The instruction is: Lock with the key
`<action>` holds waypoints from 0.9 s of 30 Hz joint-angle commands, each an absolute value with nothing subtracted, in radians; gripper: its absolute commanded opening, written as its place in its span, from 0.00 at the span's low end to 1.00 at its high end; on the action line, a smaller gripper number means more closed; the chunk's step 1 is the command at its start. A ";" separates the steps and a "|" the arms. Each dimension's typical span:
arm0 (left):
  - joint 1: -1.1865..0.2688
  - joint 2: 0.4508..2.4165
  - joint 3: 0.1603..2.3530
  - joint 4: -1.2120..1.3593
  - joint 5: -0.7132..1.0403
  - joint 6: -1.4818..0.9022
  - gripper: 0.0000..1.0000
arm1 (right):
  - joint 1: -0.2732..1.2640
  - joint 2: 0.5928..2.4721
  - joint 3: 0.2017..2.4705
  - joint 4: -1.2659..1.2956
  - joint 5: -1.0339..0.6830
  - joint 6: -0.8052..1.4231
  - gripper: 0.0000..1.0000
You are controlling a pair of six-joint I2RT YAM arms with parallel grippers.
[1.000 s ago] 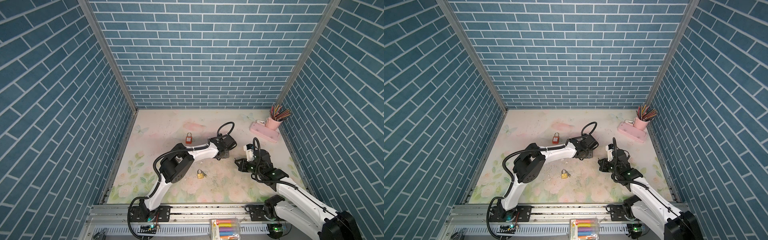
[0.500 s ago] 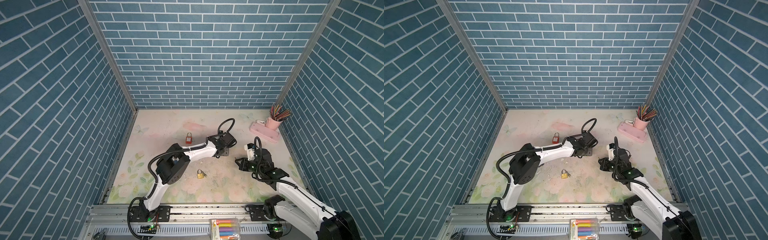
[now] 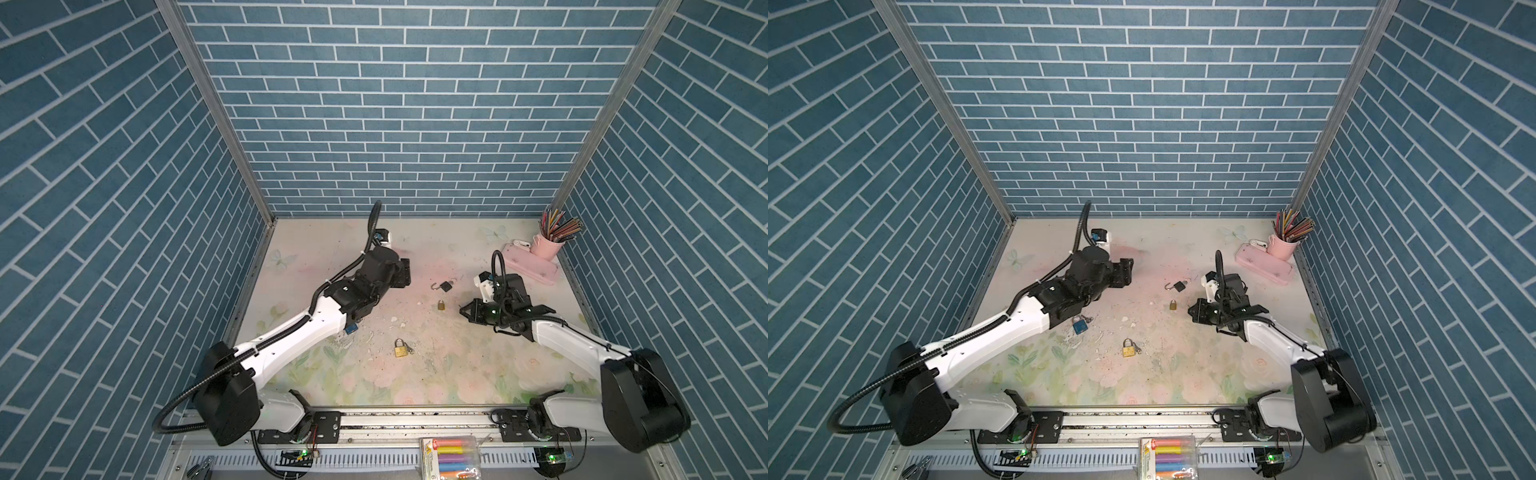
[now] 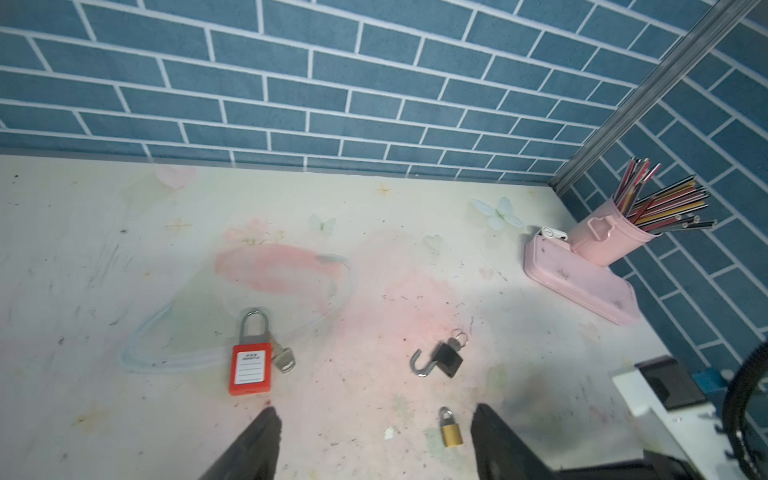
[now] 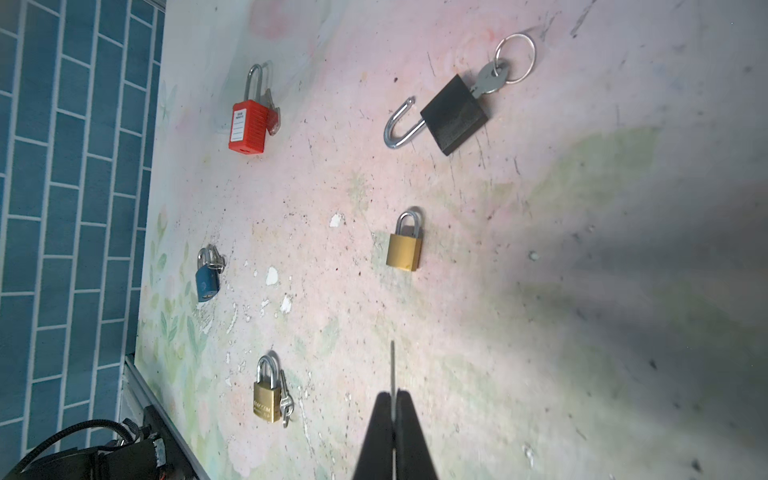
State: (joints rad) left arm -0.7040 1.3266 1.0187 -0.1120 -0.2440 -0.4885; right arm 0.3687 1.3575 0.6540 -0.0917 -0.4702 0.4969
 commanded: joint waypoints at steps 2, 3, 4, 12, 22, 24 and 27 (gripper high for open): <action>-0.634 1.242 0.899 0.022 -0.150 -0.450 0.75 | 0.365 1.472 0.731 -0.157 -0.484 0.393 0.00; -0.626 1.227 0.881 0.031 -0.148 -0.445 0.75 | 0.365 1.496 0.747 -0.164 -0.473 0.382 0.00; -0.622 1.216 0.871 0.036 -0.149 -0.440 0.75 | 0.364 1.514 0.757 -0.170 -0.469 0.374 0.00; -0.607 1.202 0.843 0.044 -0.129 -0.392 0.76 | 0.365 1.637 0.837 -0.183 -0.479 0.351 0.00; -0.596 1.205 0.827 0.063 -0.110 -0.398 0.76 | 0.367 1.739 0.903 -0.197 -0.479 0.339 0.00; -0.594 1.206 0.826 0.065 -0.109 -0.397 0.76 | 0.371 1.754 0.913 -0.196 -0.479 0.337 0.00; -0.591 1.209 0.825 0.068 -0.104 -0.398 0.76 | 0.380 1.773 0.929 -0.204 -0.477 0.333 0.00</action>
